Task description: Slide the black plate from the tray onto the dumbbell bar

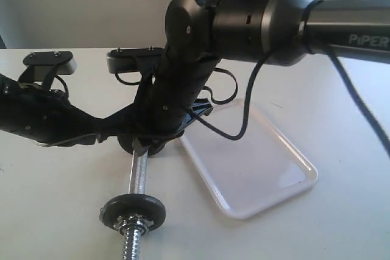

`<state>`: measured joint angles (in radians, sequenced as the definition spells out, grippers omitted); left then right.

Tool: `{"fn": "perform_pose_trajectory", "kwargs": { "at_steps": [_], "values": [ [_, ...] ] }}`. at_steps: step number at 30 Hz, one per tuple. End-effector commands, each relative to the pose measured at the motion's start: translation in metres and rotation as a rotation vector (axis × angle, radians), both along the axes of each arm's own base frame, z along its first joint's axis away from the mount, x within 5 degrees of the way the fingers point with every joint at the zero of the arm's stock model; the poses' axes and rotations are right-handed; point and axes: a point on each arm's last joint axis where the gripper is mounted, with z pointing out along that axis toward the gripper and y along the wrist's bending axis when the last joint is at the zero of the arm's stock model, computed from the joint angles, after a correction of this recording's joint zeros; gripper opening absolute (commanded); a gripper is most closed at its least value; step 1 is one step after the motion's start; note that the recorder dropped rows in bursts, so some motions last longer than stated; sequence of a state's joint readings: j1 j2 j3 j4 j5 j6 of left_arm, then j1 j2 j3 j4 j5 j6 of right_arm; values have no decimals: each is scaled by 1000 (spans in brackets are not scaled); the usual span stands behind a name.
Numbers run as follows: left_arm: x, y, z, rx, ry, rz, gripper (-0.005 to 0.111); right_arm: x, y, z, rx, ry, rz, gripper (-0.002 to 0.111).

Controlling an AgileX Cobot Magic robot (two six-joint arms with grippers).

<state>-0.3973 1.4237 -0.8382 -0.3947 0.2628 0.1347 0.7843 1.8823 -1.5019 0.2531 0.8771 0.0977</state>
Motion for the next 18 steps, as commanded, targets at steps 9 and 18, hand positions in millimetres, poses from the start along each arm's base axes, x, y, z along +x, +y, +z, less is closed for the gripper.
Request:
{"fn": "perform_pose_trajectory", "kwargs": {
  "at_steps": [9,18],
  "values": [
    [0,42,-6,-1,38,165,0,25,34,-71,11,79,-116,65],
    [1,42,-6,-2,32,168,0,22,48,-91,-46,116,-50,25]
  ]
}}
